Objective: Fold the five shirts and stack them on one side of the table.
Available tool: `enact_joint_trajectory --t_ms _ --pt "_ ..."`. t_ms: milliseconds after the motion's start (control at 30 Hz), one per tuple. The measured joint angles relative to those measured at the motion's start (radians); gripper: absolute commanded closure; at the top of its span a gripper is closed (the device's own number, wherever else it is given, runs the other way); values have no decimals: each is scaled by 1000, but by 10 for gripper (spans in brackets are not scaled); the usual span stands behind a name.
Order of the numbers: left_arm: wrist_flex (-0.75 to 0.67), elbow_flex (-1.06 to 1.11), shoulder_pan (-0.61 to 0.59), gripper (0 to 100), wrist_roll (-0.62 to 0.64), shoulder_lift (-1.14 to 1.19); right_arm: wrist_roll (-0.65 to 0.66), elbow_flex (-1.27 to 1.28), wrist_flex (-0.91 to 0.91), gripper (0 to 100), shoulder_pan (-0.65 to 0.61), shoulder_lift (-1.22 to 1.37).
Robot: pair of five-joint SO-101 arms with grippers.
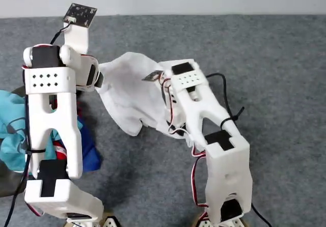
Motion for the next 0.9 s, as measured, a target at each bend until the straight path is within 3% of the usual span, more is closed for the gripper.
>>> enact_joint_trajectory --t_ms 600,733,900 --pt "2 0 0 830 0 -3 68 -181 84 974 522 55" --pt "2 0 0 830 0 -3 68 -181 84 877 577 97" --pt "2 0 0 830 0 -3 61 -181 103 866 575 86"
